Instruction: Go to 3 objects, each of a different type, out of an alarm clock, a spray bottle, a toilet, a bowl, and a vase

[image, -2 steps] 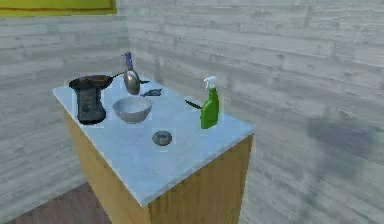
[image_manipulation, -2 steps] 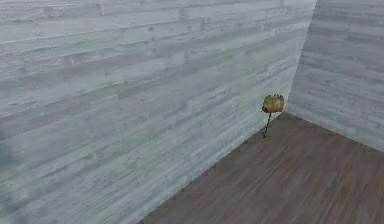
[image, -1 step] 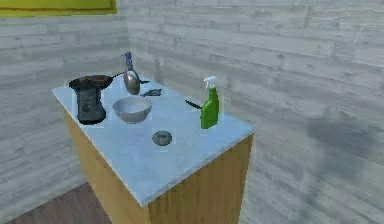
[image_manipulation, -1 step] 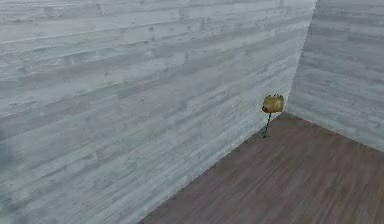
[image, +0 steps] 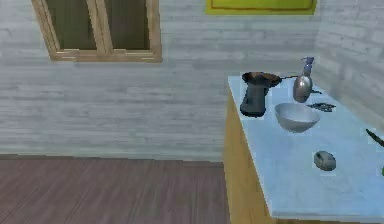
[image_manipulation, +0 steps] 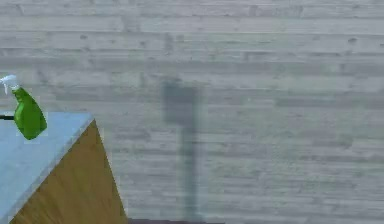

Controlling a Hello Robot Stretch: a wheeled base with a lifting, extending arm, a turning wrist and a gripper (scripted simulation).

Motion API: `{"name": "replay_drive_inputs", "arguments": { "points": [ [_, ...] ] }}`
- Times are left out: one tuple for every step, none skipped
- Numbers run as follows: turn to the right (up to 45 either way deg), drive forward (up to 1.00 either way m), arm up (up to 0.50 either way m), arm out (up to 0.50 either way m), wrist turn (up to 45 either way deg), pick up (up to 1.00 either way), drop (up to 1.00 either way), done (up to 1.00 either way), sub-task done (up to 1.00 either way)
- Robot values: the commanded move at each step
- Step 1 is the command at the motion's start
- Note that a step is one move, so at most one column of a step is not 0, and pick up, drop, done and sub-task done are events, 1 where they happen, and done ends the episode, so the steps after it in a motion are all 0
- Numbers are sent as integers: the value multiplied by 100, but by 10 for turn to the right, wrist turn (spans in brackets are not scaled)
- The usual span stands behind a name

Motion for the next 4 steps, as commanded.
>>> {"name": "replay_drive_inputs", "arguments": {
  "points": [
    [-270, 0, 0, 0, 0, 0, 0, 0, 0],
    [0, 5, 0, 0, 0, 0, 0, 0, 0],
    [450, 0, 0, 0, 0, 0, 0, 0, 0],
    [120, 0, 0, 0, 0, 0, 0, 0, 0]
  ]
}}
